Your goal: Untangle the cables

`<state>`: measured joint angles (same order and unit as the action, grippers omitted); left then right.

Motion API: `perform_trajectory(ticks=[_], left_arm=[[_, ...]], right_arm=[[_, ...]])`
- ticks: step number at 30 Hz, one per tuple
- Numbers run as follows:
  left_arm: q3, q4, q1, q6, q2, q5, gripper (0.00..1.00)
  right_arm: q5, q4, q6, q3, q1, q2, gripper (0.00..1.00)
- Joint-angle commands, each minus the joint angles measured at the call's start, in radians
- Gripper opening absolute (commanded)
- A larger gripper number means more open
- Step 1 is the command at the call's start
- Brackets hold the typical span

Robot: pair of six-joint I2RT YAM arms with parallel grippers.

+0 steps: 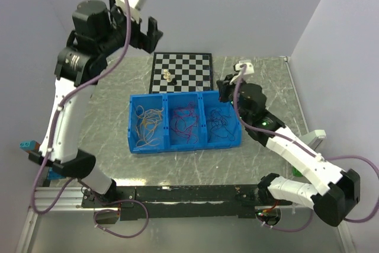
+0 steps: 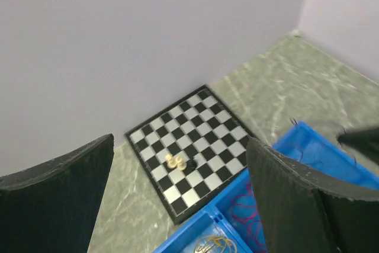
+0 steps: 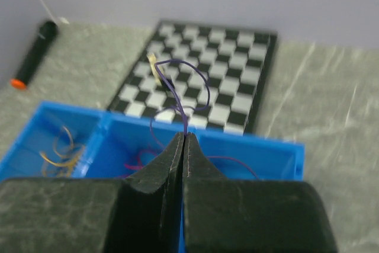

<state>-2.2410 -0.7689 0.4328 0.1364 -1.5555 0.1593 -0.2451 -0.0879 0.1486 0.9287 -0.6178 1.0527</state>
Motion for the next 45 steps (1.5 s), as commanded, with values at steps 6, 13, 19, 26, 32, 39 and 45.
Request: perform_trajectory(ticks=[6,13,19,26,32,39,45], left_arm=[[0.036,-0.098,-0.203,-0.129,0.044,-0.049,0.97],[0.32,-0.058,-0.246,-0.187,0.106,-0.112,0.97],[0.526,0.052,-0.289,-0.187,0.166,-0.156,0.97],[0.768,0.167,-0.29,-0.169,0.224,-0.283,0.97],[0.877,0.233,-0.299,-0.167,0.265,-0.288,0.97],[0.922,0.276,-0.328,-0.159,0.267,-0.288,0.97],[0.92,0.301,-0.393,-0.184,0.247,-0.253,0.96]], right_arm=[[-0.141,0.082,0.216,-0.178,-0.022,0.012,0.0],[-0.079,0.094,0.286,-0.251,-0.034,0.099,0.0],[-0.037,0.14,0.302,-0.197,-0.034,0.216,0.04],[-0.026,0.235,0.318,-0.128,-0.033,0.097,0.87],[0.004,0.345,0.29,-0.102,-0.033,-0.066,1.0],[-0.008,0.508,0.284,-0.087,-0.017,-0.27,1.0],[-0.045,0.609,0.284,-0.076,0.056,-0.375,1.0]])
